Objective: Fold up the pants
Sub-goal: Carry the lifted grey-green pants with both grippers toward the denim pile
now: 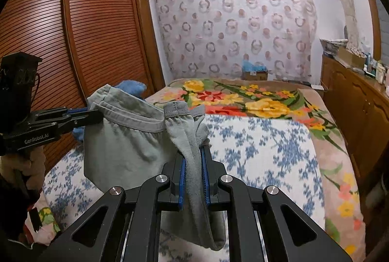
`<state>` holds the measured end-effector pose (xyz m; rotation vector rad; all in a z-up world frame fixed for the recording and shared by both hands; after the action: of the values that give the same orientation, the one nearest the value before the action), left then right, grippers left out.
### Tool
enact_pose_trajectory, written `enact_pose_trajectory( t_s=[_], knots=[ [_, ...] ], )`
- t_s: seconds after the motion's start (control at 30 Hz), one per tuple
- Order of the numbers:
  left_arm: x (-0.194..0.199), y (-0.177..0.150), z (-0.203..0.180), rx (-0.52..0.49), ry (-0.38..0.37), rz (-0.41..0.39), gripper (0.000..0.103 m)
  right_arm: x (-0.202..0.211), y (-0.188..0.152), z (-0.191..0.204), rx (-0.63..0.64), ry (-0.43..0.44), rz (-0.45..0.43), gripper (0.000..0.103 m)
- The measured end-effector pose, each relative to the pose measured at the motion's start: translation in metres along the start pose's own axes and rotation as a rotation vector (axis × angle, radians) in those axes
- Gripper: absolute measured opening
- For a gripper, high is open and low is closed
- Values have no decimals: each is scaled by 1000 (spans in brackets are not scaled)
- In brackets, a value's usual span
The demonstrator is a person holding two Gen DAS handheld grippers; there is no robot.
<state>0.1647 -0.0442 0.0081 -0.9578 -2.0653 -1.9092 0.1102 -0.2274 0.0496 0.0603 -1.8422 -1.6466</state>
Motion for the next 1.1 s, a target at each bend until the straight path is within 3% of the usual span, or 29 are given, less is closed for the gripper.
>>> enact_pose_trajectory(
  t_s=[0.57,1.1],
  knots=[
    [21,35,72,80,98,-65,15,-72,72,3,114,80,-40,12],
    [50,33,168,208,256,-141,15,-208,142,28,272,234,-67,12]
  ],
)
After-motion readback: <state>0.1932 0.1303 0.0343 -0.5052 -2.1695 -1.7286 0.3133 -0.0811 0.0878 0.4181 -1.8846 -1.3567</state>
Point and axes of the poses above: each gripper's, at about its wrist camera, not at the fingertips, and x roughly against the way its jaws point, z to its left, y to its top, the point moved 1 cm from there along -x, roughly the way its jaws point, and after that the axes turned 7 degrees about x, right-handed, at the moved point
